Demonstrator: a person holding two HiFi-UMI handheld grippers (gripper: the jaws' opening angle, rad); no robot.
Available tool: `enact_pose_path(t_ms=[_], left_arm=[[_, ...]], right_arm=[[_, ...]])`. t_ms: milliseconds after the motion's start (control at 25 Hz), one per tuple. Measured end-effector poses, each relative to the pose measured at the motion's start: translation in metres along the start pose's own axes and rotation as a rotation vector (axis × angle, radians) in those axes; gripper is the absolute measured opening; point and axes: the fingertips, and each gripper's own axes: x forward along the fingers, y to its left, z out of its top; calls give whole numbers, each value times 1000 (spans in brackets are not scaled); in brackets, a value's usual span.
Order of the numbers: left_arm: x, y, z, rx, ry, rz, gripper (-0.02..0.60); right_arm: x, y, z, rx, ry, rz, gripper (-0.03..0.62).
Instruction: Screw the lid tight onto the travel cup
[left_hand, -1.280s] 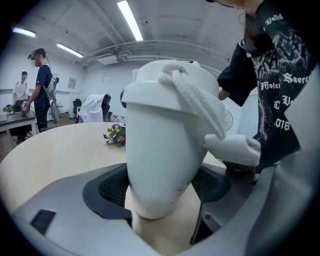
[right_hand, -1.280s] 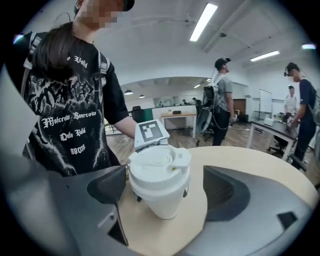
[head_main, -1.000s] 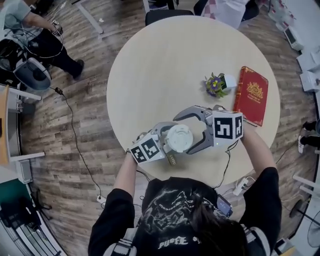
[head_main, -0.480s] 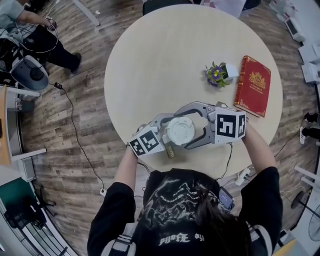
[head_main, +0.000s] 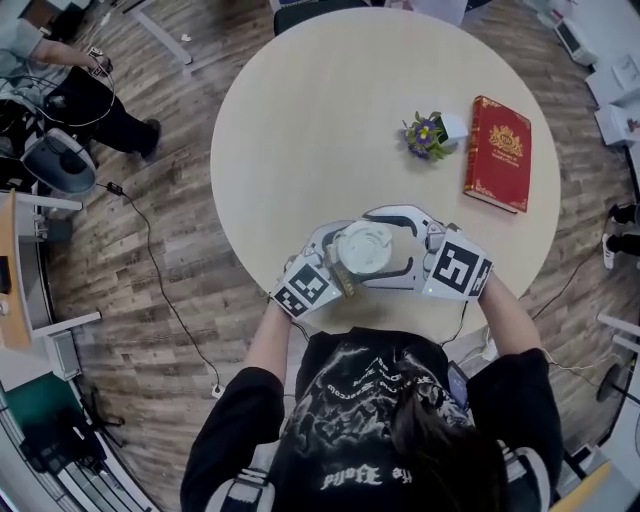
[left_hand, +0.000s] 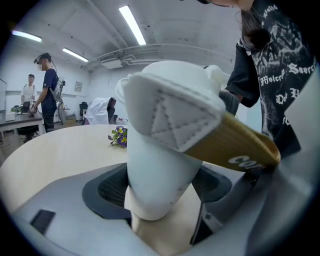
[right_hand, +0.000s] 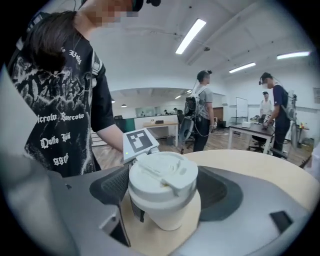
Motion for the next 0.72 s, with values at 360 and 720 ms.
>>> enact_pose_path(t_ms=[360, 720], left_arm=[[-3, 7, -2, -86, -27, 116, 408], [-11, 10, -4, -165, -67, 309, 408]], right_arm=[[0, -10, 3, 162, -139, -343, 430], [2, -6, 6, 225, -193, -566, 428]])
